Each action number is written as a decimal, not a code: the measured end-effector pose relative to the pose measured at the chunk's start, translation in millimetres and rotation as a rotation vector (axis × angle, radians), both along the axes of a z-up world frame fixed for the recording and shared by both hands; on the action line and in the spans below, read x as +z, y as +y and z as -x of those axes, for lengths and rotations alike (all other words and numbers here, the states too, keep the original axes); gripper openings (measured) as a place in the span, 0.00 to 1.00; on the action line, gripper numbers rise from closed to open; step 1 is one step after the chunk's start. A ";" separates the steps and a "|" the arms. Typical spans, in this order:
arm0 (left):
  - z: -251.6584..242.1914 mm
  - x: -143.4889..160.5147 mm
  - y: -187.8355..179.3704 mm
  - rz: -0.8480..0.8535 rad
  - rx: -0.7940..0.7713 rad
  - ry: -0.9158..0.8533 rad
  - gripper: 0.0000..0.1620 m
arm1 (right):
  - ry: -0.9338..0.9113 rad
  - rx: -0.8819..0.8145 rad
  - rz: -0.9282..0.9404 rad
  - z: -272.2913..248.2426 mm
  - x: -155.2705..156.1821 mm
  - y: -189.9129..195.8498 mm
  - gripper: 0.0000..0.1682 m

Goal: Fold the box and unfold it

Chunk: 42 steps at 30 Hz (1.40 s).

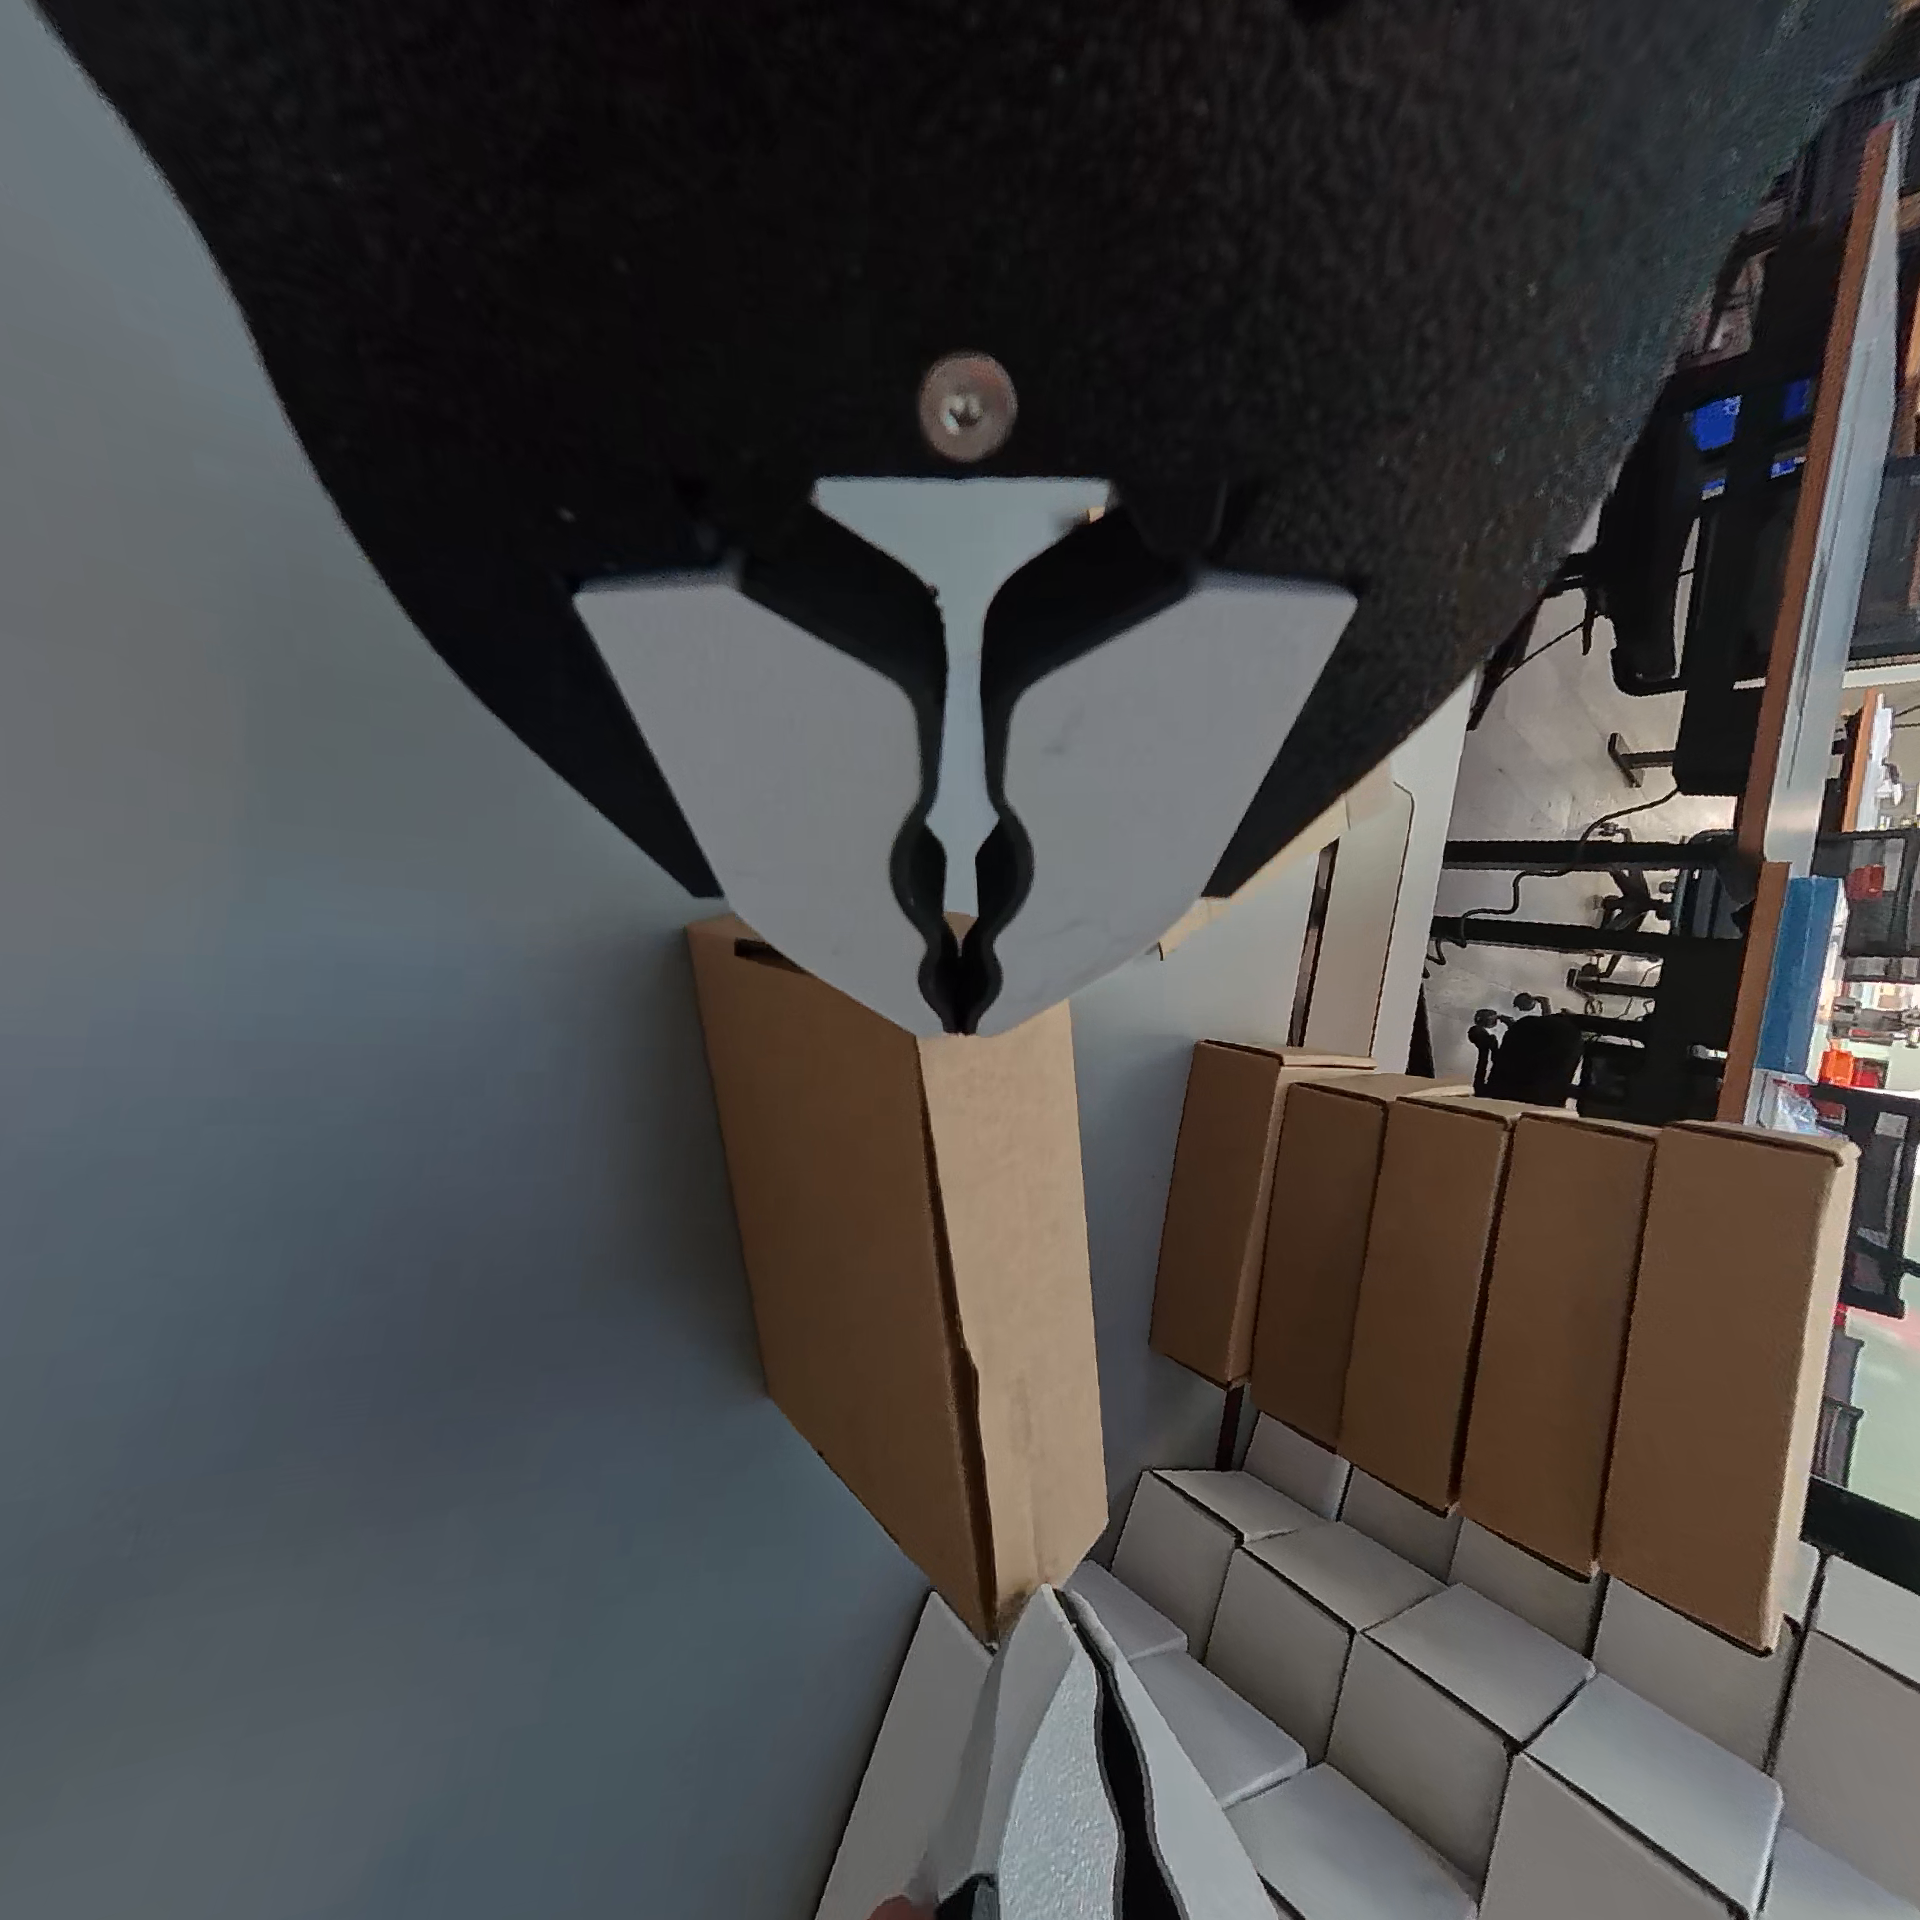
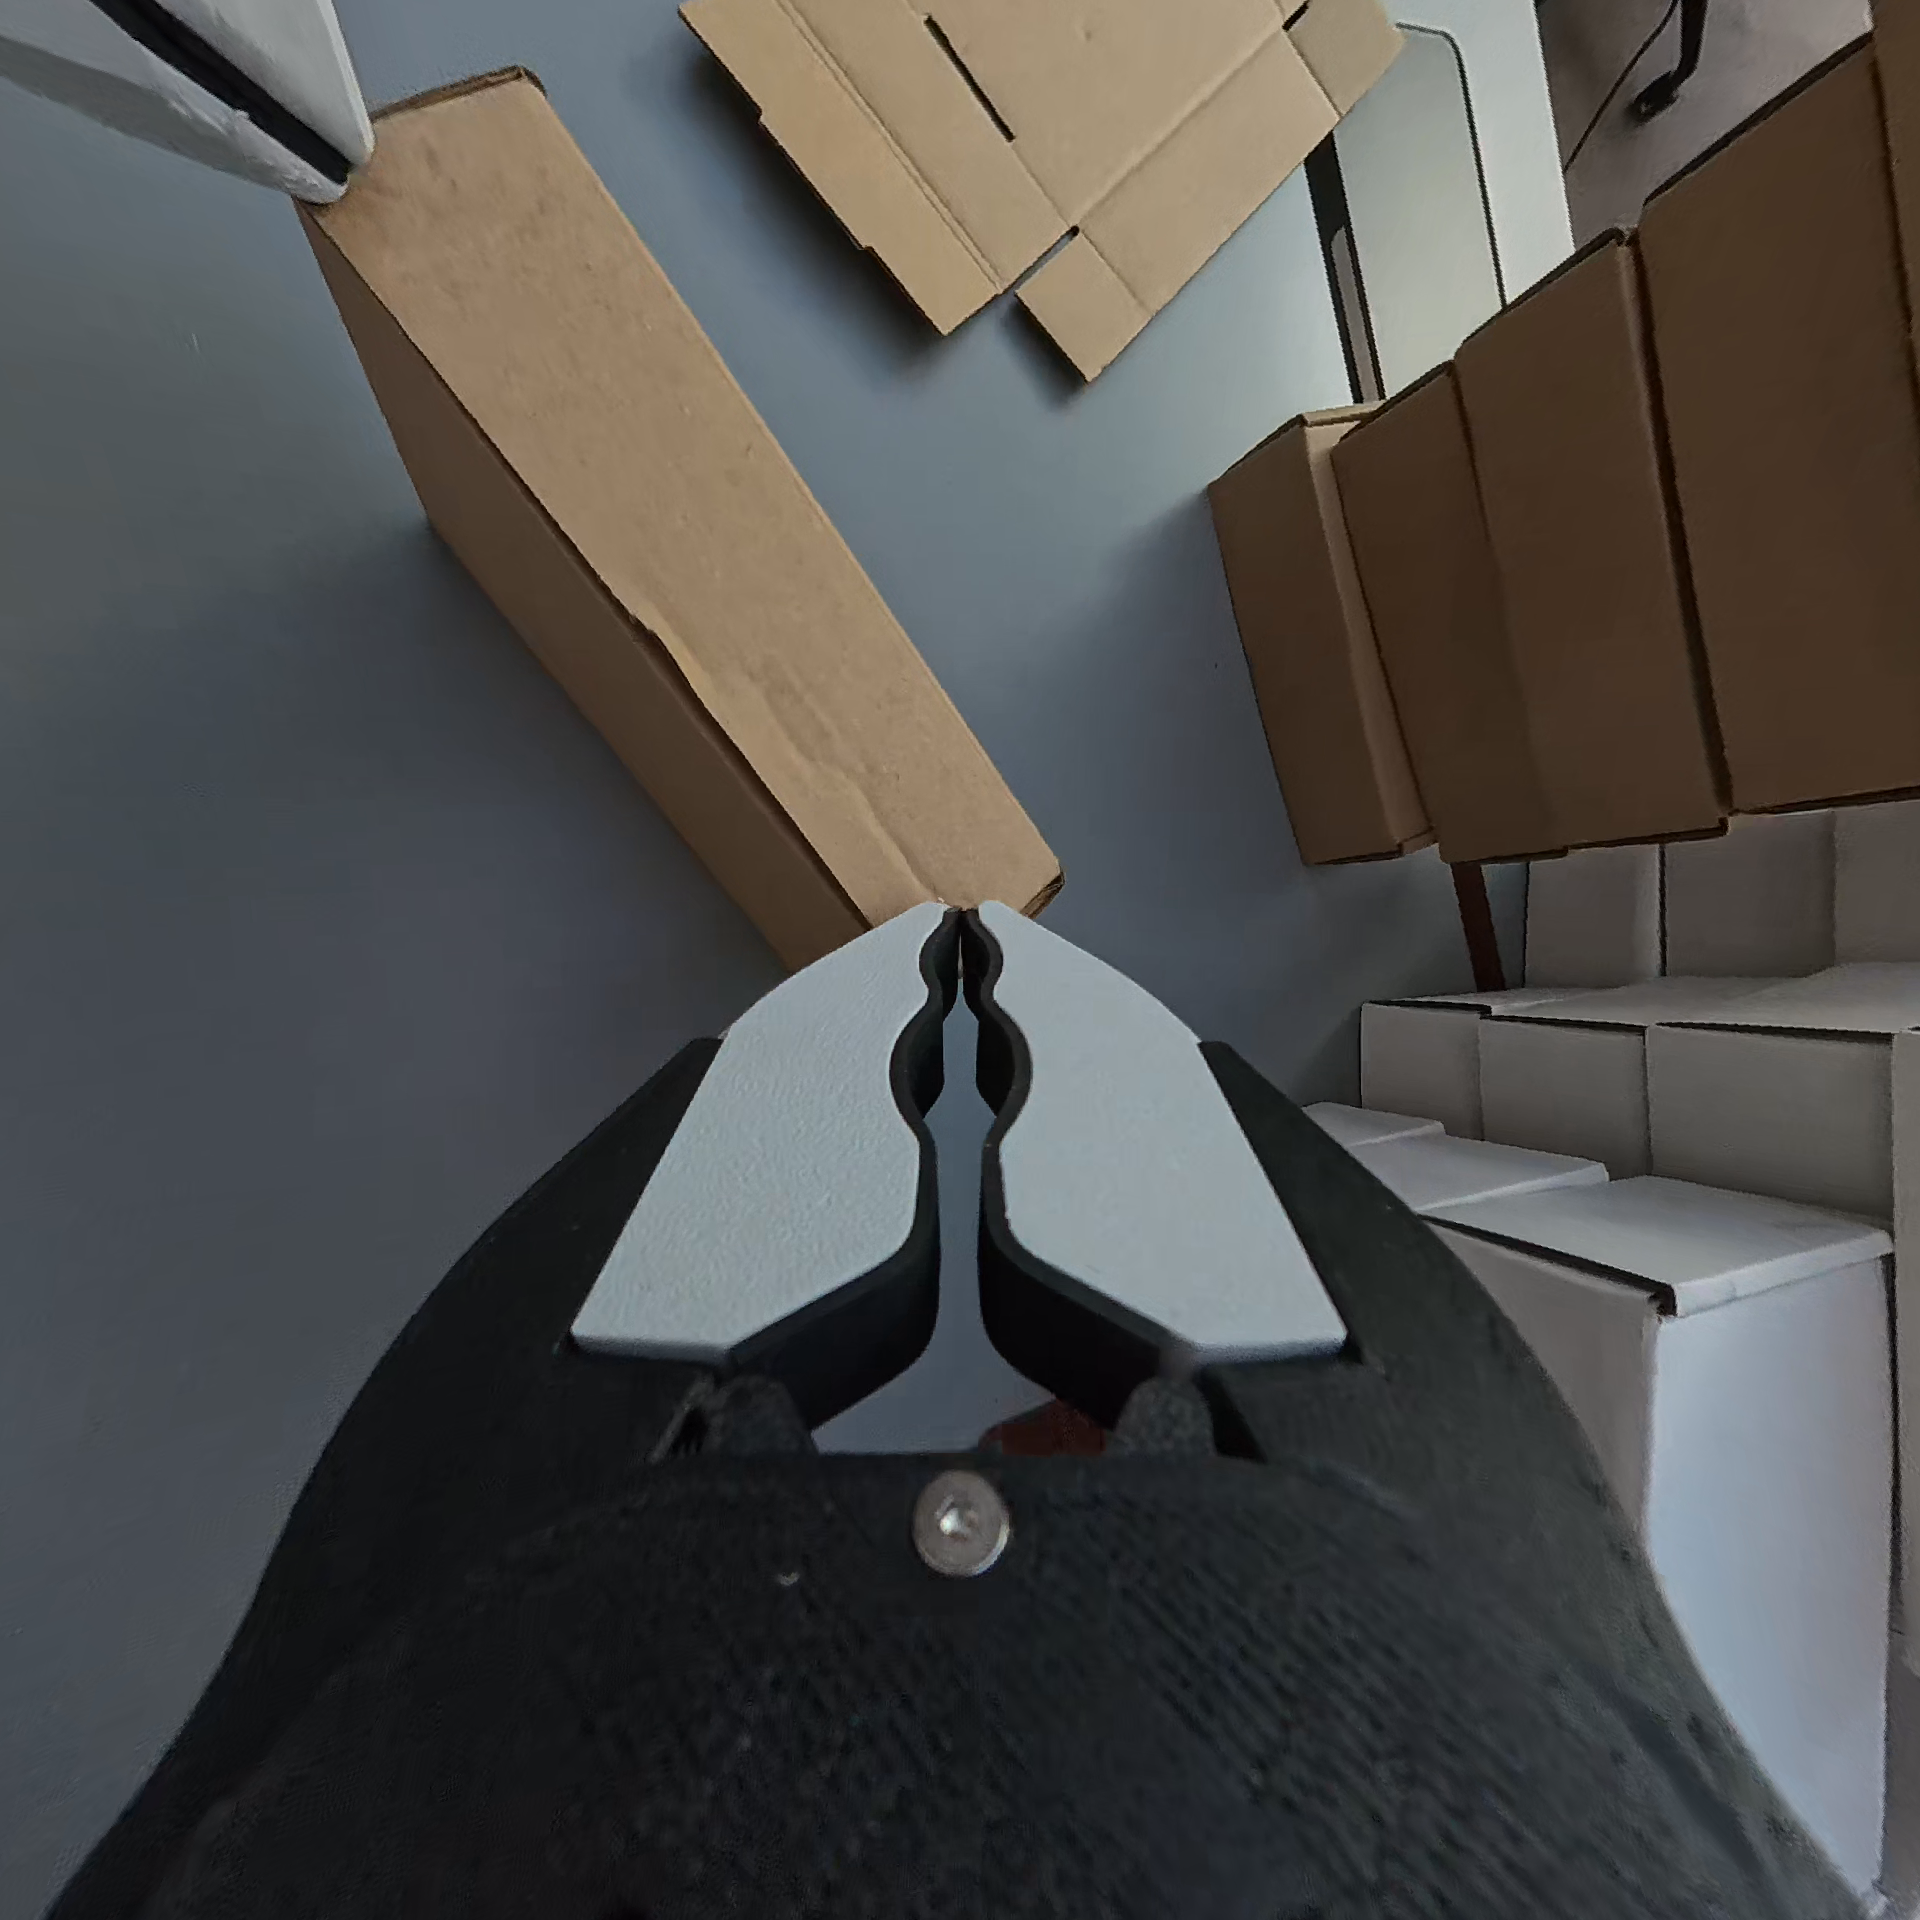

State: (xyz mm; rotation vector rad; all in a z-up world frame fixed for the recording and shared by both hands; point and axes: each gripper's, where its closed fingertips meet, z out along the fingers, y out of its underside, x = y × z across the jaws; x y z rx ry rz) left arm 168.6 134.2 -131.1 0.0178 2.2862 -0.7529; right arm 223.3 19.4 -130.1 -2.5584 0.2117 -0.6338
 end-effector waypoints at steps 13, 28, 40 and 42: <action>6.9 46.5 25.5 0.807 0.196 0.210 0.38 | 0.093 0.408 0.223 19.3 -12.1 60.6 0.49; 3.0 24.9 52.5 0.891 0.189 0.318 0.31 | -0.115 0.425 0.229 -17.4 58.2 77.9 0.30; 1.1 23.0 59.9 0.939 0.168 0.359 0.28 | -0.992 -0.014 0.297 -225.3 189.4 46.8 0.29; 0.2 20.2 63.5 0.944 0.175 0.364 0.28 | -1.024 0.008 0.307 -233.0 176.9 48.0 0.29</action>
